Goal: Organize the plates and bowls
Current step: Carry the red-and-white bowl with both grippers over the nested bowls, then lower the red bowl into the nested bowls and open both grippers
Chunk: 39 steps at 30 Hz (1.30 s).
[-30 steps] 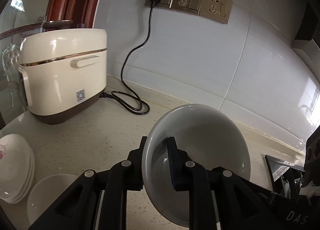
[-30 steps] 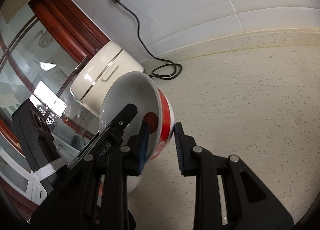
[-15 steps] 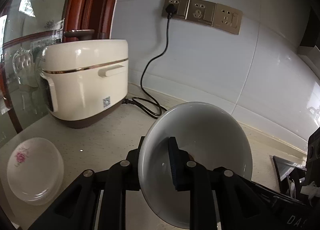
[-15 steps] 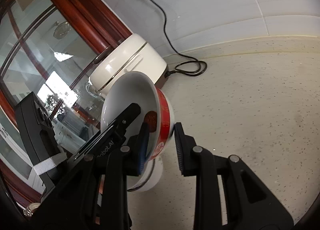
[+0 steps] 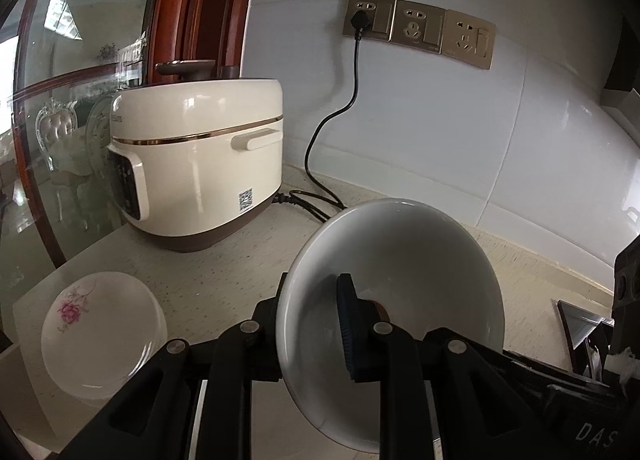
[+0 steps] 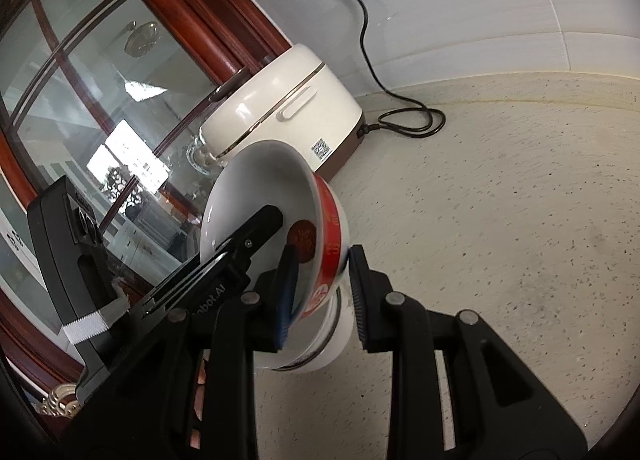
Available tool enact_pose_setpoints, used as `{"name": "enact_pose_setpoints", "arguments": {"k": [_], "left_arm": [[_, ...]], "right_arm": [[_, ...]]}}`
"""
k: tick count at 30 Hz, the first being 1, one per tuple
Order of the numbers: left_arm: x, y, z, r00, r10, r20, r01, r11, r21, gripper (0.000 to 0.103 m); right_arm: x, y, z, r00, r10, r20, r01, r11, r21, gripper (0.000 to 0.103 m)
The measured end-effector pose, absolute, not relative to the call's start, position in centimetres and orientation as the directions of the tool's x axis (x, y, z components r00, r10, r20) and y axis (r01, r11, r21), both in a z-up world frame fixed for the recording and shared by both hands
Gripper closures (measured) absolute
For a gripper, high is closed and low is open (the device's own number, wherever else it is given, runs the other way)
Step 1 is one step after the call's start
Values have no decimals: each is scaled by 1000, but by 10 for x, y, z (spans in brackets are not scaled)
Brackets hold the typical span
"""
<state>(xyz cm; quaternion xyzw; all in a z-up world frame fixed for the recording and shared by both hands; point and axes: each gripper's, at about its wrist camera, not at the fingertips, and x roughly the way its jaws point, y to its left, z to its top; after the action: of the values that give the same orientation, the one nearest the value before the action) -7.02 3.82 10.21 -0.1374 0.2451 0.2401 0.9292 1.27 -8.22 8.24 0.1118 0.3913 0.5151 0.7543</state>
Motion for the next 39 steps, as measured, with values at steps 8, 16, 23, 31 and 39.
{"name": "enact_pose_setpoints", "arguments": {"k": [8,16,23,31,39], "left_arm": [[-80,52,96,750,376,-545,-522,841,-139,80],[-91,58,85,737,356,-574,-506,854,-119,78],[-93,64,73,713,330,-619,-485,869,-94,75],[-98,64,68,679,323,-659,-459,888,-37,72],[-100,65,67,666,323,-672,-423,906,16,72]], "right_arm": [[1,-64,78,126,849,-513,-725,432,537,72],[-10,-56,76,95,828,-552,-747,426,511,71],[-18,-48,73,75,804,-590,-769,423,480,69],[-27,-38,70,51,766,-641,-798,417,435,69],[-34,-31,68,50,744,-666,-823,409,395,67]]}}
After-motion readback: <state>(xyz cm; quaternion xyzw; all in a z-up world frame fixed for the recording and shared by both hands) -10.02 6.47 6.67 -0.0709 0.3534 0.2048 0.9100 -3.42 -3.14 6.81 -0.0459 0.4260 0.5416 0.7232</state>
